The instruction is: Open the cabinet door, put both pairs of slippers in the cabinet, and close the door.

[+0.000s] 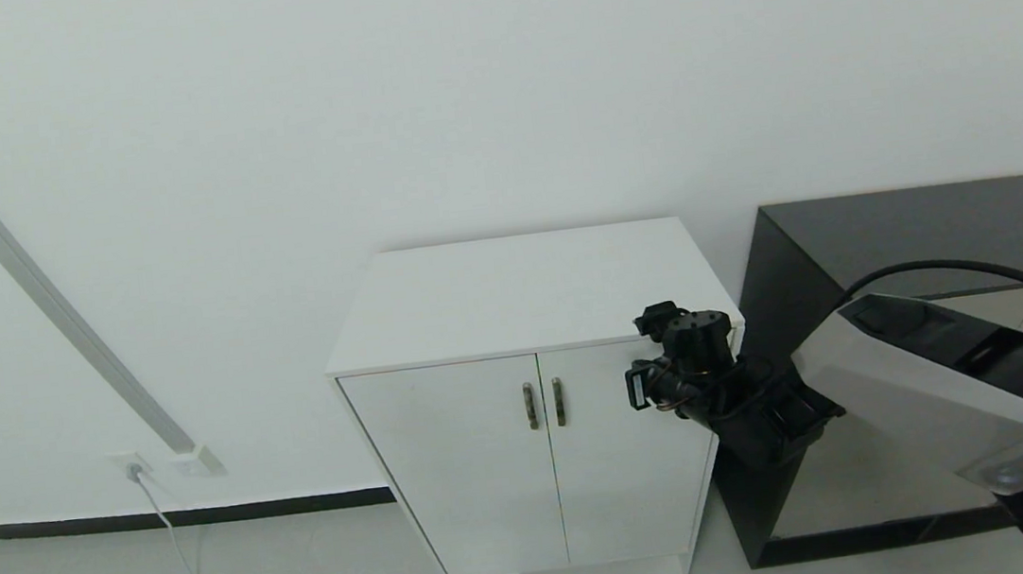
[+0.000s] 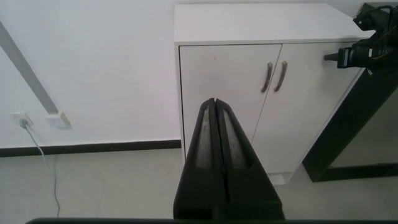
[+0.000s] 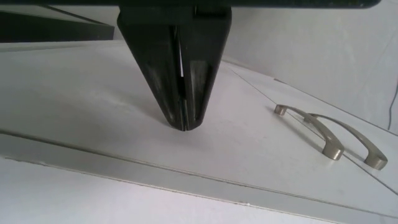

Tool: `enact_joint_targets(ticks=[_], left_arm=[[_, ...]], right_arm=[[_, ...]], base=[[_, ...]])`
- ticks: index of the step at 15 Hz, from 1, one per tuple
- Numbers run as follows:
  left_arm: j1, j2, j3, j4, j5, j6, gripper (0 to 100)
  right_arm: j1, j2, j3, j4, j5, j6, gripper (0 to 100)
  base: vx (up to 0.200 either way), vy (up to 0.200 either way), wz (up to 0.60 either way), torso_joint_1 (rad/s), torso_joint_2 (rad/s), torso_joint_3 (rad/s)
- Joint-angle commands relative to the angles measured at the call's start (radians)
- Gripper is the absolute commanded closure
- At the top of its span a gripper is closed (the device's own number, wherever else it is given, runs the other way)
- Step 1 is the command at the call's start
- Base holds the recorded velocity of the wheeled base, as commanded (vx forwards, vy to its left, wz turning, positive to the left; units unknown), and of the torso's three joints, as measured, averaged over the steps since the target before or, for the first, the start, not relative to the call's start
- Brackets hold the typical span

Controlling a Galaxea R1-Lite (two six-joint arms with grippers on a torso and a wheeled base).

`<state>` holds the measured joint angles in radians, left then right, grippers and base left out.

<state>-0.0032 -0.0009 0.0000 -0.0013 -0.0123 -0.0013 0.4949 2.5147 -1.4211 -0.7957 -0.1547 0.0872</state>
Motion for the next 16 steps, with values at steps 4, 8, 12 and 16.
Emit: enact_joint_targets(ticks=[4, 8, 12, 16], left_arm=[[0.0, 0.001, 0.0, 0.0, 0.0, 0.0, 100], [0.0, 0.001, 0.0, 0.0, 0.0, 0.0, 100], [0.0, 0.001, 0.0, 0.0, 0.0, 0.0, 100], [0.0, 0.001, 0.0, 0.0, 0.0, 0.0, 100]], right_arm=[[0.002, -0.011, 0.014, -0.007, 0.0, 0.0, 100], [0.004, -0.08, 0.12, -0.062, 0.0, 0.002, 100], [-0.021, -0.209, 0.369, -0.197, -0.002, 0.002, 100], [-0.111, -0.336, 0.708, -0.413, -0.003, 0.002, 100]], base=[[0.0, 0.0, 0.0, 0.0, 0.0, 0.0], [0.0, 0.0, 0.0, 0.0, 0.0, 0.0], [0.0, 0.0, 0.0, 0.0, 0.0, 0.0], [0.0, 0.0, 0.0, 0.0, 0.0, 0.0]])
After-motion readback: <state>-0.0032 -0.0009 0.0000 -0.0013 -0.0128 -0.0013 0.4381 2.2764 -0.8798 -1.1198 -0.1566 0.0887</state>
